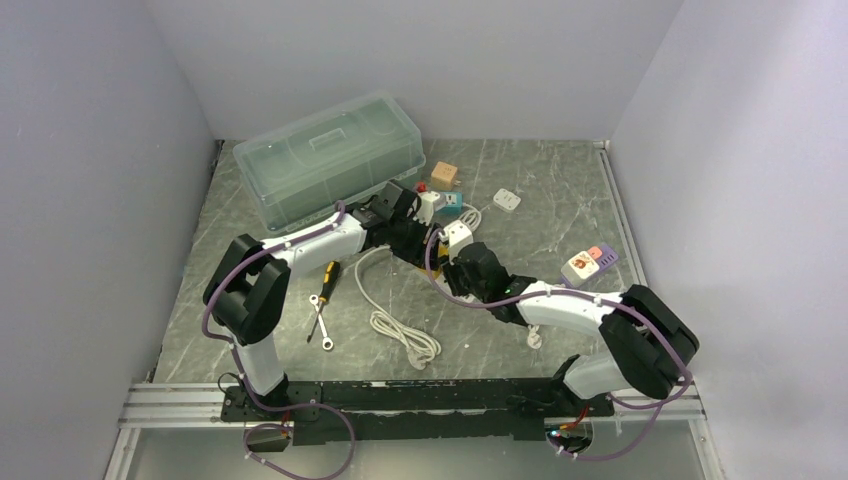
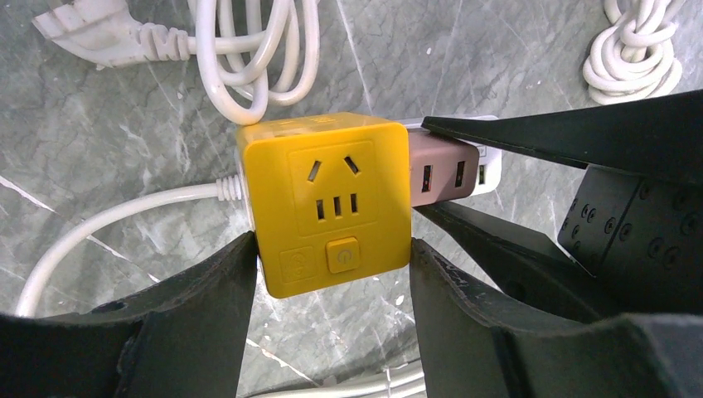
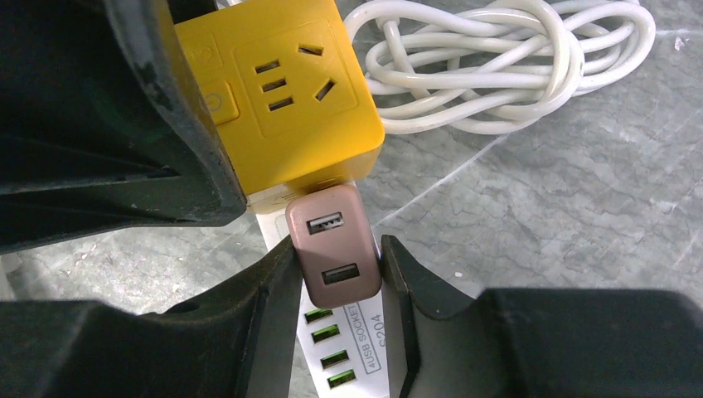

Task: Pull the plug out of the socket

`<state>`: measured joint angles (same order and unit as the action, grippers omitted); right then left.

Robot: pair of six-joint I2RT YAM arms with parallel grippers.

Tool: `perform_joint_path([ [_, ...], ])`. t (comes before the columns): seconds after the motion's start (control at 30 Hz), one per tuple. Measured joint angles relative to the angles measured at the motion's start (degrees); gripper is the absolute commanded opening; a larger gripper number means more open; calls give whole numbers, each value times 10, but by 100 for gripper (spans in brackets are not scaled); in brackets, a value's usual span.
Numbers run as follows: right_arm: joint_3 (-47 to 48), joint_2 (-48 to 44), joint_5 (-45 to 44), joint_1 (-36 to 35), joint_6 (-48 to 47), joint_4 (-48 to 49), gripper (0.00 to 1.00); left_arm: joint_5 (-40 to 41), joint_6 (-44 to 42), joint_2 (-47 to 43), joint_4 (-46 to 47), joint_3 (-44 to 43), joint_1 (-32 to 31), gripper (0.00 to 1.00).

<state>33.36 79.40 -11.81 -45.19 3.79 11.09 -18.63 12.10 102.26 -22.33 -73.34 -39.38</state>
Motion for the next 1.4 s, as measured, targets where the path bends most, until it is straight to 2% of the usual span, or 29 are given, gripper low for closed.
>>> perform_joint_path([
  [0.2, -5, -4, -2, 0, 3, 4, 2, 0, -4, 0, -1, -1, -1, 42],
  [0.5, 0, -7, 76, 55, 29, -8, 0, -3, -7, 6, -2, -7, -1, 39],
  [0.77, 5, -7, 103, 70, 44, -18, 0, -4, -9, 8, -3, -10, -2, 39],
  [1.13, 5, -8, -16, 3, 41, -25, 0, -10, -16, 17, -15, -23, -2, 39],
  [1.27, 5, -8, -27, -1, 42, -26, 0, -10, -19, 18, -16, -25, -3, 38],
  [1.4, 5, -11, 0, 21, 46, -28, 0, -10, -19, 19, -16, -25, -3, 37],
])
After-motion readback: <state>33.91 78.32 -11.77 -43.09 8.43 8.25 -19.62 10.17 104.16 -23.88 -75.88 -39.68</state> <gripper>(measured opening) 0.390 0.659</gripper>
